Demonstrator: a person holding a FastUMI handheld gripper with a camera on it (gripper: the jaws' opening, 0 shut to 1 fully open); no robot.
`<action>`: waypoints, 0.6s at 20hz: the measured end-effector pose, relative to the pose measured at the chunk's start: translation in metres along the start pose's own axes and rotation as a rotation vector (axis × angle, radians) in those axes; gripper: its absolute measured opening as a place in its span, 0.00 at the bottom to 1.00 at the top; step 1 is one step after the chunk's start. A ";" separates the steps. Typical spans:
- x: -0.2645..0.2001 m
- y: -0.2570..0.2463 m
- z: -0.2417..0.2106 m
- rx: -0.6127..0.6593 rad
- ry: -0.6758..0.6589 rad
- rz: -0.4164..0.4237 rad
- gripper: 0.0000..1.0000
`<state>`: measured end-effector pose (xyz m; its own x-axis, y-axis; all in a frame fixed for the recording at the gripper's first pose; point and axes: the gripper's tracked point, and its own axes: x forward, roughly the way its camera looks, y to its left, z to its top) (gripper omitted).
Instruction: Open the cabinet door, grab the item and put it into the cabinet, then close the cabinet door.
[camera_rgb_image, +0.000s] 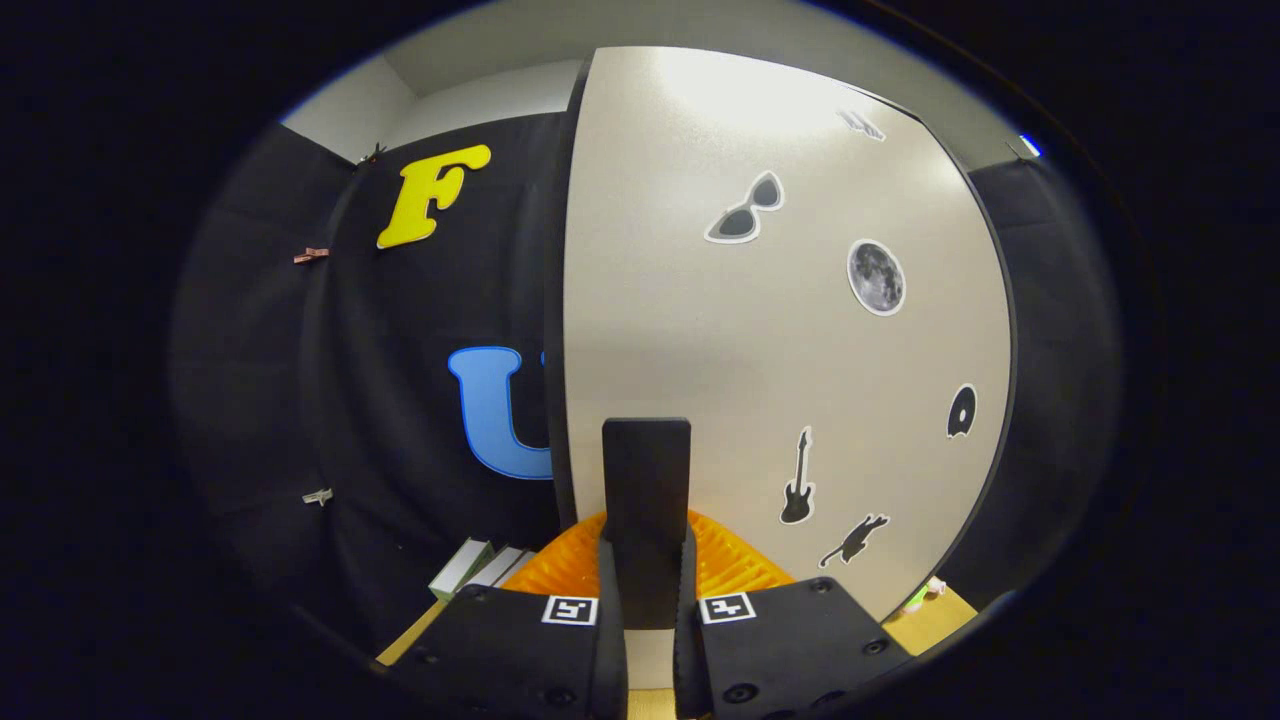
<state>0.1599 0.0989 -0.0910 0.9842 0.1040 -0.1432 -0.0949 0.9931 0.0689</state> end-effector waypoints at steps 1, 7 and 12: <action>-0.007 0.000 0.000 0.005 -0.003 0.011 0.22; -0.041 -0.012 0.000 0.029 0.007 0.061 0.22; -0.059 -0.025 0.002 0.044 0.018 0.092 0.22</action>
